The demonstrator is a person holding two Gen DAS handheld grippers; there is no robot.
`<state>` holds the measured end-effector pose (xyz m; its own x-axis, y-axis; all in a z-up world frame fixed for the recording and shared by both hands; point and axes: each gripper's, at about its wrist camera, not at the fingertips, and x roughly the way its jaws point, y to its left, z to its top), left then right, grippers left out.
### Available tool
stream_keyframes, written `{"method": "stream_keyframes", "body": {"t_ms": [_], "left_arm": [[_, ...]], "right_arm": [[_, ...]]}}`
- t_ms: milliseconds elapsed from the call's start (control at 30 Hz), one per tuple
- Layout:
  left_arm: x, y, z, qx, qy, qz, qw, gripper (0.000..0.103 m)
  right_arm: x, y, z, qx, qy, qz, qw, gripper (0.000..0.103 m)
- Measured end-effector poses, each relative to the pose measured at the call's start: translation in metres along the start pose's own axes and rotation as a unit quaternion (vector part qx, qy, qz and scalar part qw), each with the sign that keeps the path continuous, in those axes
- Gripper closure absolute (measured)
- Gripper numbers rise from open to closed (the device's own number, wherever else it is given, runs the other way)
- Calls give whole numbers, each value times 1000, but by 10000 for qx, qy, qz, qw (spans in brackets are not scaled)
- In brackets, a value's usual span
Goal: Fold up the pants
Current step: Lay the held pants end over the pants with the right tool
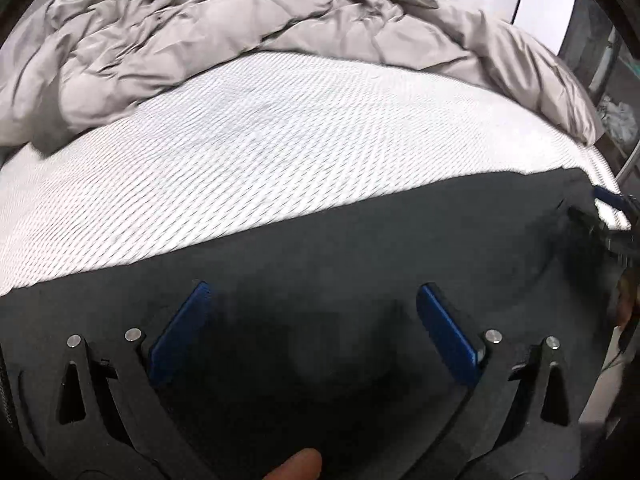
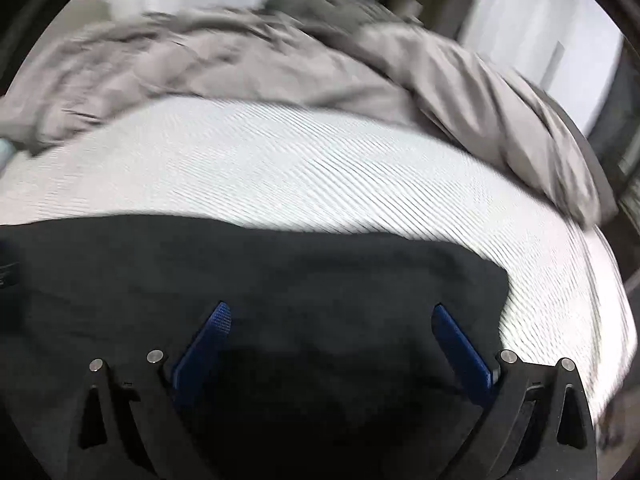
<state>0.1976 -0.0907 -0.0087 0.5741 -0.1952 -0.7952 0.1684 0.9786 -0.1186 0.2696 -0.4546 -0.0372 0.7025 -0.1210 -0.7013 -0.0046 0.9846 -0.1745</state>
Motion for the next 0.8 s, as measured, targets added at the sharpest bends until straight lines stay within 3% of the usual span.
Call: {"method": "stream_keyframes", "body": {"t_ms": [67,133,167,233,300,333,433,500,600,633,733,800], "left_arm": [[20,-10,13,-4,245,-156,9996,1],[43,-14,19,14,470,-103,9988,1],[49,-15,18,83,504,15,9987,1],[50,-11,17,118,474,34,9988,1],[45,-2,13,54,437,95,9990,1],[42,7,9,20,408,165,9990,1],[34,24,2,-60,366,249,9990,1],[27,32,0,-188,312,339,9988,1],[8,36,-2,-306,159,257,9991,1],[-3,39,-2,-261,41,81,9996,1],[-32,13,-11,42,-262,-382,9989,1],[-34,-23,-24,332,-193,-701,9968,1]], "right_arm": [[-1,38,9,-195,-18,611,9979,1],[22,73,15,-413,276,1289,9904,1],[30,88,13,-541,436,1299,9891,1],[49,109,8,-955,731,1014,9876,1],[52,95,11,-948,646,949,9889,1],[54,78,12,-905,613,339,9934,1],[62,15,8,-404,684,-807,9936,1],[64,-28,3,163,707,-846,9938,1],[48,-50,0,285,573,-965,9933,1],[37,-53,-1,287,525,-1013,9931,1],[-3,-55,-9,388,202,-535,9976,1],[-23,-41,-15,432,49,-66,9990,1]]}}
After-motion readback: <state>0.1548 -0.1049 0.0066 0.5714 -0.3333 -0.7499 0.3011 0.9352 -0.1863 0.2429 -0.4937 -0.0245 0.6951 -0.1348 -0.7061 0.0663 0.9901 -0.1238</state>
